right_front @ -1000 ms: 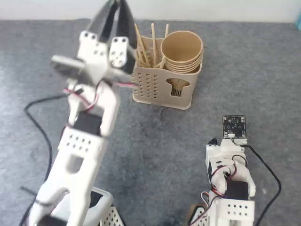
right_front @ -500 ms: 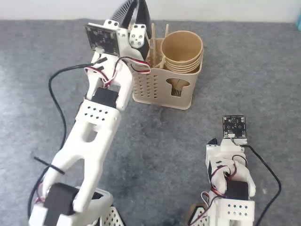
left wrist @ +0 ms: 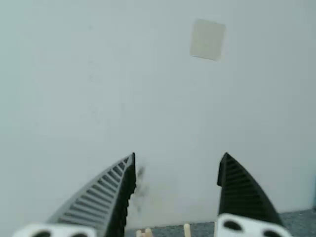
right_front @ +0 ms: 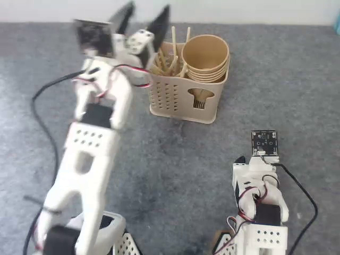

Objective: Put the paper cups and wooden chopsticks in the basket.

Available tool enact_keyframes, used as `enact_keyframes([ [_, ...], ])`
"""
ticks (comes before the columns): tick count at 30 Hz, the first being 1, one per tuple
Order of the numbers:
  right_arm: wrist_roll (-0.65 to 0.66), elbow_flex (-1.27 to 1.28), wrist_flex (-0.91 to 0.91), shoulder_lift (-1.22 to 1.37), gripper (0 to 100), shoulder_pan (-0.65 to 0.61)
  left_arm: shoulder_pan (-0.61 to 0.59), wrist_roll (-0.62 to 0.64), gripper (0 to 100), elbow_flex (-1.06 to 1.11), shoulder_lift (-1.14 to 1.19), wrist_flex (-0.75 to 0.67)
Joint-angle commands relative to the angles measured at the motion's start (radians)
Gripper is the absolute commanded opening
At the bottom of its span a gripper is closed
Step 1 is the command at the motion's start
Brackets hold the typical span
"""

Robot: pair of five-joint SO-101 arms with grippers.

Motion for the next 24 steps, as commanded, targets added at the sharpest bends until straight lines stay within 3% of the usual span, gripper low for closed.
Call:
enact_keyframes([
  [1,0.018,-0.009,-0.021,0.004,13.6,0.012,-0.064,0.014,26,-0.067,-0.193,0.210],
  [5,0.018,-0.009,-0.021,0.004,13.6,0.012,-0.129,0.014,26,-0.065,-0.351,0.437],
  [11,0.018,-0.011,-0.021,0.004,13.6,0.010,-0.190,0.015,26,-0.061,-0.520,0.663],
  [15,0.015,-0.026,-0.013,0.004,8.7,0.035,-0.233,0.015,16,-0.061,-0.603,0.793],
  [17,0.018,-0.052,-0.004,0.004,0.0,0.036,-0.256,0.015,7,-0.056,-0.638,0.848],
  [18,0.018,-0.060,0.016,0.004,1.4,0.036,-0.270,0.015,2,-0.047,-0.658,0.867],
  [24,0.009,-0.094,0.119,0.004,0.7,0.033,-0.350,0.015,1,0.142,-0.836,0.901],
])
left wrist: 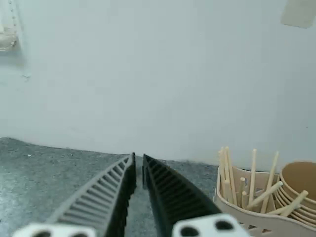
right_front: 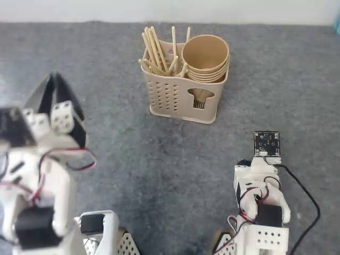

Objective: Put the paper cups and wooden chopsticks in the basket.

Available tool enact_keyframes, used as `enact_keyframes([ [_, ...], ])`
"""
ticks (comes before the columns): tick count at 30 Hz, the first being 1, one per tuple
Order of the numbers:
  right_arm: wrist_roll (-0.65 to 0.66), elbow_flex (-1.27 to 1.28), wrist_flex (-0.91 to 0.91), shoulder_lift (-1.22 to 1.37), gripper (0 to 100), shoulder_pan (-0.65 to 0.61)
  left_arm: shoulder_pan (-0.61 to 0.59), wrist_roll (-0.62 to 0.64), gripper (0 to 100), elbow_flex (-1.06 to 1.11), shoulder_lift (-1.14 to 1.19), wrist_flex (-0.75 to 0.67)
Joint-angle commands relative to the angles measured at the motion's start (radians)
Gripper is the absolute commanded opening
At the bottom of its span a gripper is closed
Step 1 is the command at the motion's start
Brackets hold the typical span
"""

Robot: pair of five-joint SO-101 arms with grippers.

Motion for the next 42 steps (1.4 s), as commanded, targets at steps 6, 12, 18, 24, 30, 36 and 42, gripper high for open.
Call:
enact_keyframes([
  [6,0.008,-0.081,0.104,0.007,0.7,0.010,-0.063,0.008,1,0.364,-0.370,0.006],
  [12,0.012,-0.018,0.102,0.007,0.7,-0.027,-0.074,0.006,1,0.674,-0.623,0.005],
  [18,0.011,0.018,0.084,0.007,0.7,-0.102,-0.069,0.005,1,0.796,-0.603,0.003],
  [24,0.011,0.055,0.076,0.007,0.7,-0.113,-0.066,0.005,1,1.000,-0.603,-0.018],
  [30,0.012,0.057,0.079,0.007,0.7,-0.108,-0.071,0.009,1,1.175,-0.600,-0.095],
  [36,0.015,0.057,0.084,0.007,0.7,-0.107,-0.066,0.008,1,1.173,-0.601,0.158],
  [42,0.017,0.057,0.084,0.007,0.7,-0.107,-0.066,0.008,1,1.173,-0.601,0.203],
])
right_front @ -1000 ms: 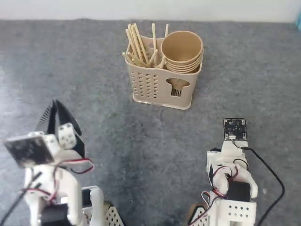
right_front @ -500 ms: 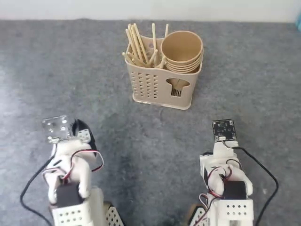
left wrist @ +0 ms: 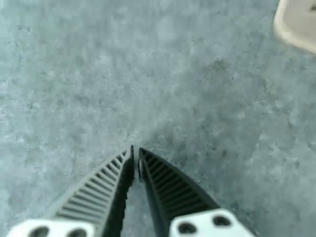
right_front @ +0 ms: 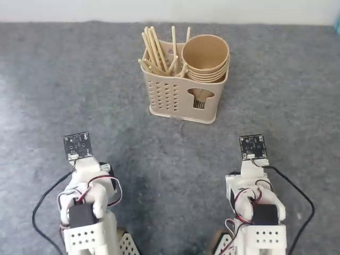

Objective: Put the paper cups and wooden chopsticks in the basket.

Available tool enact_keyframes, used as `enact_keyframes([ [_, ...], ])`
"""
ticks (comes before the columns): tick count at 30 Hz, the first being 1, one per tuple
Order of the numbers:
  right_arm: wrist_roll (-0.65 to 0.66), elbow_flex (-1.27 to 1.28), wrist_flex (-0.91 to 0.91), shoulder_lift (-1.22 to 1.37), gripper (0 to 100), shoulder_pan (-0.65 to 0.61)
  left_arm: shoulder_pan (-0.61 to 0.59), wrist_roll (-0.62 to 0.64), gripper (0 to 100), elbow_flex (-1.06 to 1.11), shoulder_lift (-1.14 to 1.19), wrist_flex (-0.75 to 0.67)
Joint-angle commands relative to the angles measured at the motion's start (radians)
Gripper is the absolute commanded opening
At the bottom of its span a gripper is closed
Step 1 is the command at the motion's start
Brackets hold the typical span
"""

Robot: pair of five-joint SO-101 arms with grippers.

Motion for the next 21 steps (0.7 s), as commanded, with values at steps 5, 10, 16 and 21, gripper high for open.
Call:
enact_keyframes([
  [5,0.015,0.015,-0.012,0.004,0.7,0.002,0.005,0.008,1,-0.005,-0.012,0.006],
  [10,0.015,0.015,-0.012,0.004,0.7,0.002,0.104,0.009,1,-0.005,-0.011,0.006],
  [16,0.015,0.015,-0.012,0.004,0.7,0.002,0.133,0.011,1,-0.005,-0.011,0.006],
  [21,0.015,0.015,-0.012,0.004,0.7,0.002,0.068,0.009,1,-0.005,-0.011,0.006],
])
